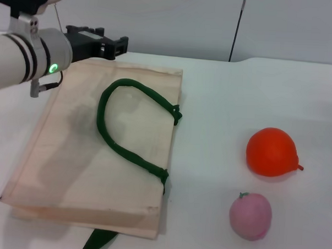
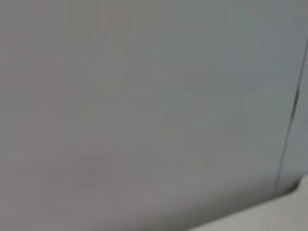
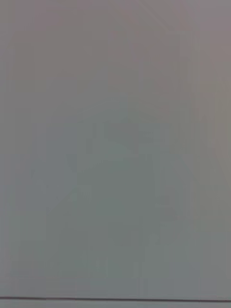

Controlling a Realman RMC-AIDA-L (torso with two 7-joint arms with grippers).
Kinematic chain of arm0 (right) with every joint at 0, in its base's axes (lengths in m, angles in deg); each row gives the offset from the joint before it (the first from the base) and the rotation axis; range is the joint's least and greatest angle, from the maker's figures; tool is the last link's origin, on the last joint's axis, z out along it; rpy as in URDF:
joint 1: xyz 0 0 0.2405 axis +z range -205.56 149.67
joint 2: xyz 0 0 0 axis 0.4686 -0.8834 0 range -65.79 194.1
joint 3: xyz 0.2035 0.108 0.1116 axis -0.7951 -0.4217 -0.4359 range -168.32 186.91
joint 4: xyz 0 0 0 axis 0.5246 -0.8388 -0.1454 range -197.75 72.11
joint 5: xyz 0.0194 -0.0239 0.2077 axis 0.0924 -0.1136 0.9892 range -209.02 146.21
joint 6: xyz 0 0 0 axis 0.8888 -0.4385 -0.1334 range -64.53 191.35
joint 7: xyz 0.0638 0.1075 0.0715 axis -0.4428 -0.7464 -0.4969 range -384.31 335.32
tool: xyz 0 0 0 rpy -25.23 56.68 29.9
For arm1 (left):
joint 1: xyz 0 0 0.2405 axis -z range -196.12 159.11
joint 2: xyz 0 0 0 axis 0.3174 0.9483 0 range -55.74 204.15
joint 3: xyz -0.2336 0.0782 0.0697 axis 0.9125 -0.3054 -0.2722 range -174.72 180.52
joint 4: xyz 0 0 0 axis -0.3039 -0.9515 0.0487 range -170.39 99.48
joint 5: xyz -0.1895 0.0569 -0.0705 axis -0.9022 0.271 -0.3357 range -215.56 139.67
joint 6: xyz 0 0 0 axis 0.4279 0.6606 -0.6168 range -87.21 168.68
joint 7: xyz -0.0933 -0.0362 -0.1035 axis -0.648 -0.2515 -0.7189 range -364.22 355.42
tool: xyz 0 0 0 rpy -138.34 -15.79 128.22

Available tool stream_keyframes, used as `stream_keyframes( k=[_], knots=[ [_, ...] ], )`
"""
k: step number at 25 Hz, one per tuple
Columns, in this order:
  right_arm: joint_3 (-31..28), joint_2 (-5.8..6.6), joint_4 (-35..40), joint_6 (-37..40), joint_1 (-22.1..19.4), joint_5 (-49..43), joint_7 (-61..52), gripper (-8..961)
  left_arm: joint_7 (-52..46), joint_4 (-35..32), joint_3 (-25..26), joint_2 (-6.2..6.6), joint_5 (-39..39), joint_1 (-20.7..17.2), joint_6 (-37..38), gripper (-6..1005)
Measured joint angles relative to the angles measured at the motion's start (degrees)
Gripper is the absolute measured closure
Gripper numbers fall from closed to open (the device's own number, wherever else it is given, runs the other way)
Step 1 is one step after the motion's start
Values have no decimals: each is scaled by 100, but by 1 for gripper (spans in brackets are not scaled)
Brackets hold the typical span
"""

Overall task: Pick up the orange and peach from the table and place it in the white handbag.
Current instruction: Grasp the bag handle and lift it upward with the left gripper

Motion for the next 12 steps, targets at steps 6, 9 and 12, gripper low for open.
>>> stream_keyframes(
  k=[6, 9, 12],
  knots=[
    [12, 0, 1, 0, 52, -1, 10, 272, 212, 63, 502, 10, 70, 293, -972, 411],
    [20, 0, 0, 0, 55, -1, 15, 272, 433, 60, 735, 15, 82, 389, -1452, 411],
    [20, 0, 0, 0, 55, -1, 27, 272, 628, 69, 1068, 37, 281, 605, -2166, 411]
  ],
)
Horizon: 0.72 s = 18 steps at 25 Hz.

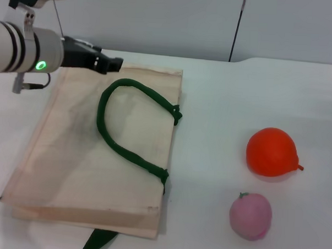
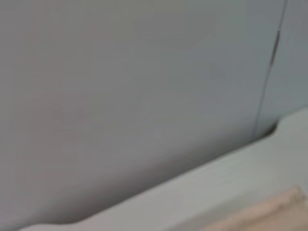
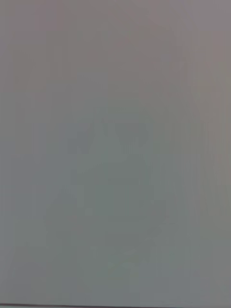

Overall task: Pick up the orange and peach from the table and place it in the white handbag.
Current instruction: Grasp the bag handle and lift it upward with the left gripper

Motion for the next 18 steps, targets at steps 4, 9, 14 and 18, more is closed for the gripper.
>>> stream_keyframes(
  k=[4, 9, 14, 18],
  knots=[
    [15, 0, 6, 0, 7, 0, 5, 273, 152, 104, 290, -22, 519, 290, -571, 410],
    [29, 0, 18, 0, 22, -9, 8, 274, 299, 363, 390, -5, 818, 487, -759, 411],
    [37, 0, 31, 0, 30, -34, 9, 275, 680, 731, 449, -34, 842, 709, -786, 412],
    [36, 0, 44, 0, 47, -41, 9, 275, 760, 888, 414, -53, 796, 816, -688, 414]
  ],
)
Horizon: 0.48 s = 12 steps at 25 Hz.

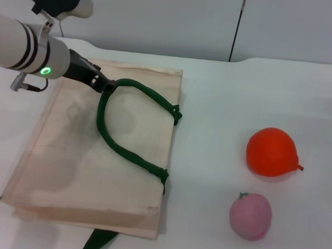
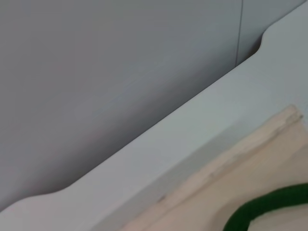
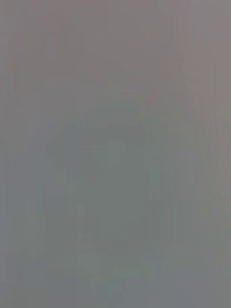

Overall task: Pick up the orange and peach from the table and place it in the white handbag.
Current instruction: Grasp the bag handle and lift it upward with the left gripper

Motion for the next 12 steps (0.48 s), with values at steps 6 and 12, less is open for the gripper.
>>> stream_keyframes(
  k=[6, 12],
  knots=[
    [-3, 0, 0, 0, 11, -10, 0, 276, 10, 168, -3, -11, -25, 162, 67, 429],
    [4, 0, 0, 0, 22, -12, 0, 277, -4, 336, -71, -18, -143, 236, 70, 443]
  ],
)
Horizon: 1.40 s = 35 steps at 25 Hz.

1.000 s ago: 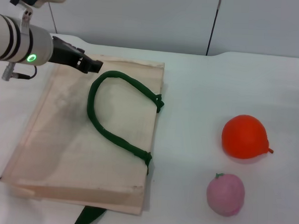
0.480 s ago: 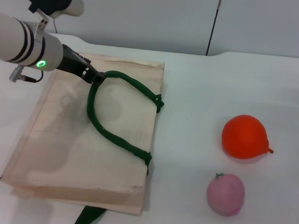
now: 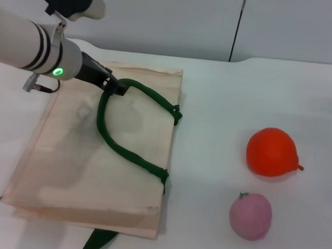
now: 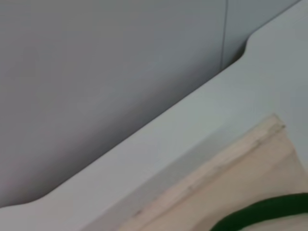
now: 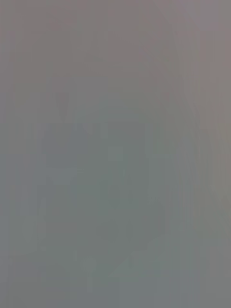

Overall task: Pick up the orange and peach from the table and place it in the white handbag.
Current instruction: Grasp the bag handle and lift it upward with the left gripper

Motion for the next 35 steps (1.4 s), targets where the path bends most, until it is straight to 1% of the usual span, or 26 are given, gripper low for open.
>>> stream_keyframes(
  k=[7, 13, 19, 27, 35],
  knots=[
    [1, 0, 0, 4, -1, 1, 0, 278, -22, 331, -15, -3, -100, 67, 87, 461],
    [1, 0, 0, 9, -1, 1, 0, 278, -83, 348, -4, 1, -69, 52, 87, 483],
    [2, 0, 0, 9, -1, 1, 0, 279, -154, 300, 42, 30, -33, 31, 80, 482],
    [2, 0, 2, 21, 5, 7, 0, 280, -153, 343, 65, 22, -15, 27, 137, 485],
    [2, 0, 17, 37, 8, 1, 0, 280, -139, 688, 65, 32, -13, 102, 309, 487]
  ],
)
